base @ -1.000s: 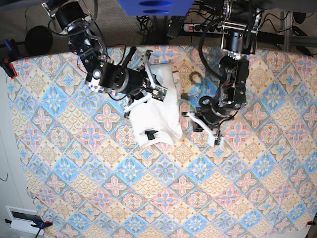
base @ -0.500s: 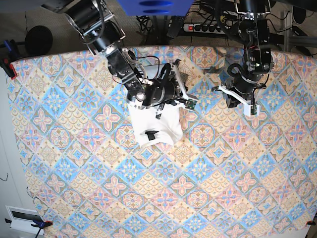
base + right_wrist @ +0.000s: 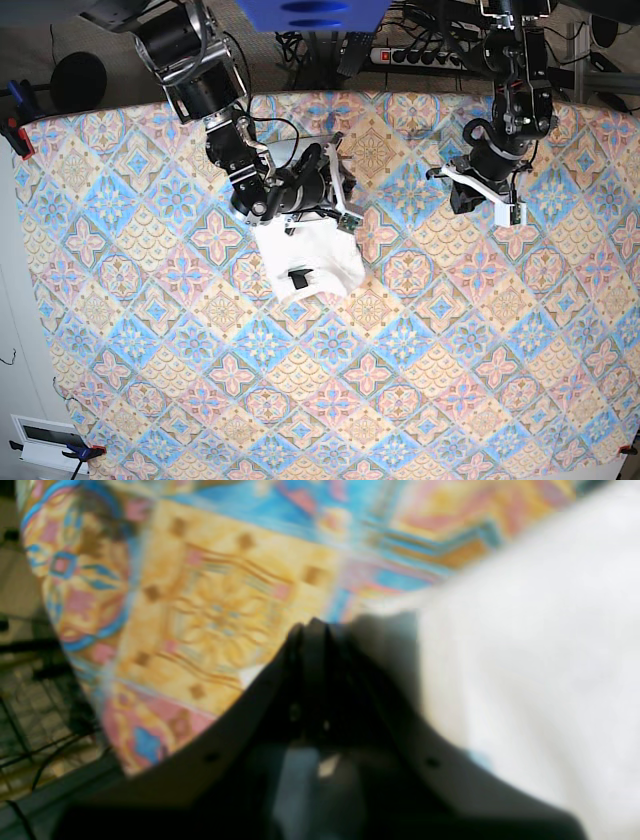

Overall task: Fold the T-shirt properly
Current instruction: 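Release with the left gripper and drag the bundle with the right gripper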

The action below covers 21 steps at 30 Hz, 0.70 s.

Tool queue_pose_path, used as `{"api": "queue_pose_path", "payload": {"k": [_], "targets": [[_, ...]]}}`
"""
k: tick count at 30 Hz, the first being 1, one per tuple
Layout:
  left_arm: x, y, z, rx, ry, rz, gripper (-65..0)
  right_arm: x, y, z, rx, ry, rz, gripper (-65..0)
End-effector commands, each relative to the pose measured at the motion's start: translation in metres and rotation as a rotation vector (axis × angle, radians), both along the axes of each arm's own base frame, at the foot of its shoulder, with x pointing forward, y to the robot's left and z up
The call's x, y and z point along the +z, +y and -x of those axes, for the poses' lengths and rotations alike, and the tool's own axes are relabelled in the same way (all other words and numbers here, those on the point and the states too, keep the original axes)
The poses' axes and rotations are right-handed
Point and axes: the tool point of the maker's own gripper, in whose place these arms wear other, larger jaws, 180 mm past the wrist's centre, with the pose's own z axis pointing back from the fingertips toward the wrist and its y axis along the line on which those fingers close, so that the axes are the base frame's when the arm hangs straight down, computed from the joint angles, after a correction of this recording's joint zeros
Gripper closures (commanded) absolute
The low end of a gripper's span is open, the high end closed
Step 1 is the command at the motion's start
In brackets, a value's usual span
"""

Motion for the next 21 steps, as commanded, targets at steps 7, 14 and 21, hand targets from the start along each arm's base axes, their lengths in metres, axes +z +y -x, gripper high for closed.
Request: {"api": "queue_pose_path", "payload": {"k": [7, 14, 21], "targets": [[0.01, 0.001, -0.006, 0.0, -0.042, 0.004, 0.0, -0.007, -0.093, -0.037, -0.178, -0.034, 0.159, 0.0], [0.01, -0.001, -0.006, 0.0, -0.042, 0.007, 0.0, 0.0, -0.147, -0.063, -0.324, -0.062, 0.165, 0.0], [0.01, -0.002, -0.006, 0.0, -0.041, 0.01, 0.0, 0.002, -0.16, -0.073, -0.359, -0.066, 0.159, 0.0]]}}
